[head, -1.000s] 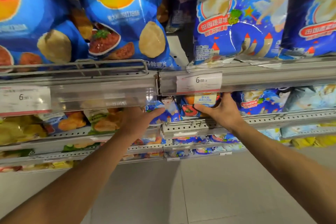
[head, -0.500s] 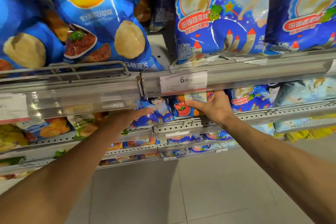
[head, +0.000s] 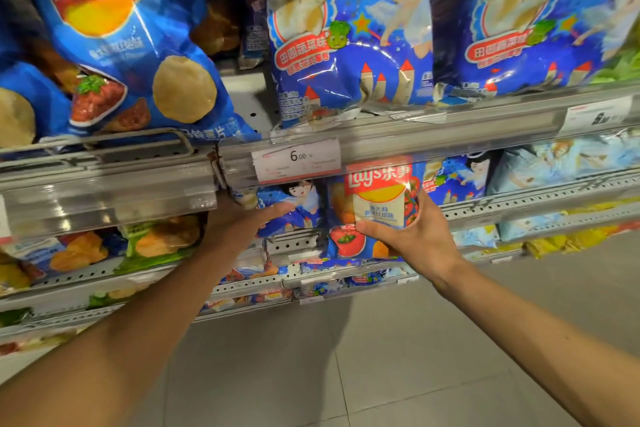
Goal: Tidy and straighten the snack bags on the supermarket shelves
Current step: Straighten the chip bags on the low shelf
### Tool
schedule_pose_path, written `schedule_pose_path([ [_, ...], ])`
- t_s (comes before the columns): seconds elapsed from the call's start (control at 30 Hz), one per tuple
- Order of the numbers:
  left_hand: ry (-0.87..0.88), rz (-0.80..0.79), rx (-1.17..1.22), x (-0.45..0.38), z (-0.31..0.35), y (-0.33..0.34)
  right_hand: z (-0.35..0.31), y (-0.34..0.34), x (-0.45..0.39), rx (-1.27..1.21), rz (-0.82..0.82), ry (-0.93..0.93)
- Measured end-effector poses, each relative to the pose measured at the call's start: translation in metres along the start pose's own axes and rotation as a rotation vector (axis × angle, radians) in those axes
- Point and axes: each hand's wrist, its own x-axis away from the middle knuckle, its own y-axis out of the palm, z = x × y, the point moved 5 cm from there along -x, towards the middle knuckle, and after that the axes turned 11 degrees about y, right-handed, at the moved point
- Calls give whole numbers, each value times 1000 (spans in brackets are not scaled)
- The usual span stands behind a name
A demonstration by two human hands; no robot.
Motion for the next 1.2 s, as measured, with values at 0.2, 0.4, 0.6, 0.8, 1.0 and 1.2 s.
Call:
schedule_pose_path([
  [0.2, 76, 50, -56, 1, 13, 35, 40, -39, 19, -50, 41, 85],
  [0.4, 5, 54, -68, -4, 17, 71, 76, -74, 33, -121, 71, 156],
  [0.6, 25, -1, -61, 1, 35, 106, 86, -85, 40, -175, 55, 170],
  [0.8, -52, -122, -88, 0, 43, 119, 86, -85, 47, -183, 25, 177],
  [1.0, 54, -152, -178, 20, 29, 90, 77, -65, 58, -153, -34, 167],
  [1.2, 428, -49, -527, 70, 0, 14, 65, -1, 68, -76, -87, 120],
])
